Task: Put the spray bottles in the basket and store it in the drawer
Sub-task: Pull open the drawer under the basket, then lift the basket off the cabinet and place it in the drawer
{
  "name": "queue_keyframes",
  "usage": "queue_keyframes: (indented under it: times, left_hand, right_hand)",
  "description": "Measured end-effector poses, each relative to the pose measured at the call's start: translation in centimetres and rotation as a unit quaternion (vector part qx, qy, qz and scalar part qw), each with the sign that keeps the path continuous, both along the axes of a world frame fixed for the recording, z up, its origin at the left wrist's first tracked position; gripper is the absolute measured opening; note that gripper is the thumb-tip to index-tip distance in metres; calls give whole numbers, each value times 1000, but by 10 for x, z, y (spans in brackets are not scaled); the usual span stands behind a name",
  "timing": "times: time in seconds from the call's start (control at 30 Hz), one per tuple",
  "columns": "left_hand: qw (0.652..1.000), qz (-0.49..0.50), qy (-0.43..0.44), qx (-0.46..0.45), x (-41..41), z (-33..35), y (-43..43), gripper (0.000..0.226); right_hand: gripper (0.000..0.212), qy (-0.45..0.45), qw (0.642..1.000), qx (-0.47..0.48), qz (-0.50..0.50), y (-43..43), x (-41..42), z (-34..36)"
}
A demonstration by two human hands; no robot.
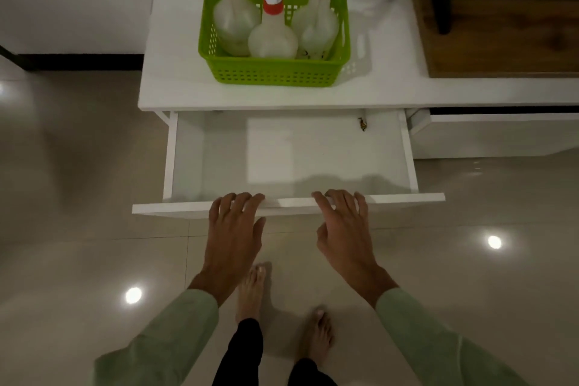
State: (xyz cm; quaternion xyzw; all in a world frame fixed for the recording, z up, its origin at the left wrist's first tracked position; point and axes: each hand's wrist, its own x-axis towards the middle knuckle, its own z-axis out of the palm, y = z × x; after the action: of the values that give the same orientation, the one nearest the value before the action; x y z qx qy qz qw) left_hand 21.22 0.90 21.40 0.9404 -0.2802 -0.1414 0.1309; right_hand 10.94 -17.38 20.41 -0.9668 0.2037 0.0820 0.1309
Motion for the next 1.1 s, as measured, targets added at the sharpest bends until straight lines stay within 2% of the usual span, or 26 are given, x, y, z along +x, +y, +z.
queue_keyframes:
  times: [0.23,0.4,0.57,0.67,0.73,0.83,0.93,1.03,1.1]
  left_hand:
    - [1000,-5,15,-10,-18,10,15,33]
    - [997,-14,75,3,-16,9,27,44]
    - [993,14,90,-70,37,25,11,46]
    - [969,129,96,-189,90,40,-11,41]
    - [926,231,98,-283,129,51,-28,37]
    - [876,327,78,-346,183,65,-54,41]
    - [844,382,116,-358,227,72,-75,53]
    - [841,378,211,-325,253,71,-84,58]
    - [839,356,266,-314,261,68,-86,52]
  right_hand:
    - [55,1,999,33,-31,21,-22,11]
    - [44,8,995,81,-52,19,-28,12]
    - [43,-41,982,164,-79,-9,12,36]
    - [41,-131,952,221,-167,-37,63,59]
    - [40,-209,907,266,-250,-59,104,73]
    - [44,-284,833,320,-350,-91,161,89]
    - [54,-263,803,359,-396,-116,206,93]
    - [54,-193,803,401,-397,-126,228,88]
    - [49,-168,803,419,-389,-126,234,84]
